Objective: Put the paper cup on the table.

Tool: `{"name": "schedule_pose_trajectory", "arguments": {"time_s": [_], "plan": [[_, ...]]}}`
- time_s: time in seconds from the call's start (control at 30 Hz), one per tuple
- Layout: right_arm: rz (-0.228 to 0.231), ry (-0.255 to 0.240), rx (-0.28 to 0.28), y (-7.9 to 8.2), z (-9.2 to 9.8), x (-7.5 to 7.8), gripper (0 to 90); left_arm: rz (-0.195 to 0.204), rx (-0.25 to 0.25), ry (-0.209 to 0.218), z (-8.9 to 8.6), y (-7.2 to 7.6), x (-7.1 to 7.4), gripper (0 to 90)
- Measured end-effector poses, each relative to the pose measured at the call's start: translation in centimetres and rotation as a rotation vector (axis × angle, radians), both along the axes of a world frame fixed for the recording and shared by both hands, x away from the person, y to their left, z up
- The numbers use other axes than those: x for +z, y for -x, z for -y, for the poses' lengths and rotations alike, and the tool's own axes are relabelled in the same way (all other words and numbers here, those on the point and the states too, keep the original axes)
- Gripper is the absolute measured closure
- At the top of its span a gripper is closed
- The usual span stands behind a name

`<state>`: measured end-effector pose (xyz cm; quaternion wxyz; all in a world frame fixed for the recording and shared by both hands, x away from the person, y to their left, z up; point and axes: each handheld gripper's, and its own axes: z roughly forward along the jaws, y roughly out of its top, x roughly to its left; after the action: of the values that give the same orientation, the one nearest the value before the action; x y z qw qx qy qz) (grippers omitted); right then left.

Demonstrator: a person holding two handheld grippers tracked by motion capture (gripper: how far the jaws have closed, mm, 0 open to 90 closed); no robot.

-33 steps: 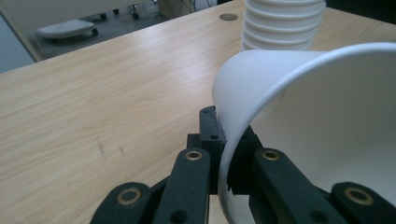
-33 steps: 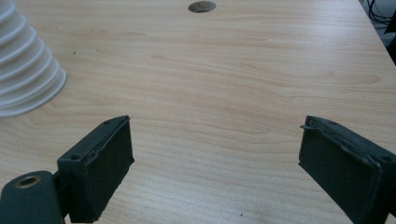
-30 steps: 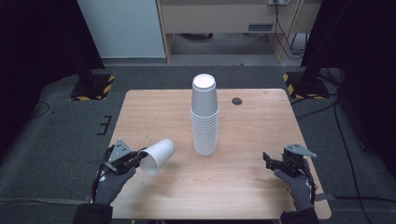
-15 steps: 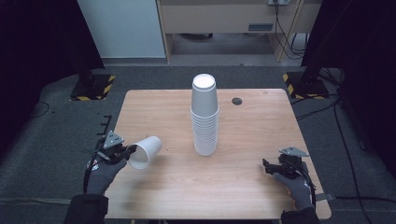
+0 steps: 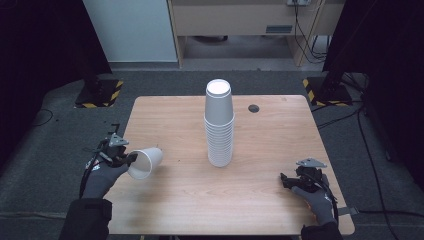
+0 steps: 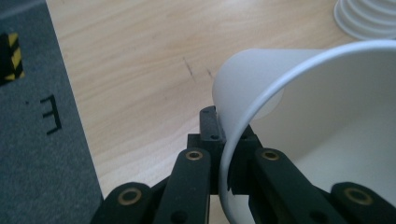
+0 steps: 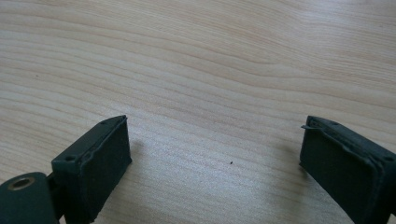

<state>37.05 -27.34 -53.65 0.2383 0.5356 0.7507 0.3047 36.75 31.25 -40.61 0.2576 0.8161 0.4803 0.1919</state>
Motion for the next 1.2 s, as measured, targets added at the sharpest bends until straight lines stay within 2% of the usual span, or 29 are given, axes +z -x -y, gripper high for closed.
{"name": "schedule_pose_trajectory", "arguments": {"time_s": [0.2,0.57,0.73,0.83,1.2], "plan": [[-0.004,-0.031,-0.013,0.0,-0.1,-0.2,7.1,-0.072,0.000,-0.038,-0.1,-0.5,0.2,87.1],[-0.004,-0.029,-0.009,0.0,-0.3,-0.2,6.9,-0.205,0.017,-0.120,-0.2,-1.6,0.7,87.2],[-0.004,-0.029,-0.009,0.0,-0.3,-0.2,6.8,-0.270,0.023,-0.181,0.2,-2.2,0.7,87.2],[-0.003,-0.028,-0.009,0.0,-0.2,-0.2,6.8,-0.302,0.020,-0.204,0.6,-2.6,0.6,87.2],[-0.003,-0.028,-0.010,0.0,-0.3,-0.2,6.7,-0.441,-0.008,-0.220,1.7,-3.3,-0.1,87.1]]}}
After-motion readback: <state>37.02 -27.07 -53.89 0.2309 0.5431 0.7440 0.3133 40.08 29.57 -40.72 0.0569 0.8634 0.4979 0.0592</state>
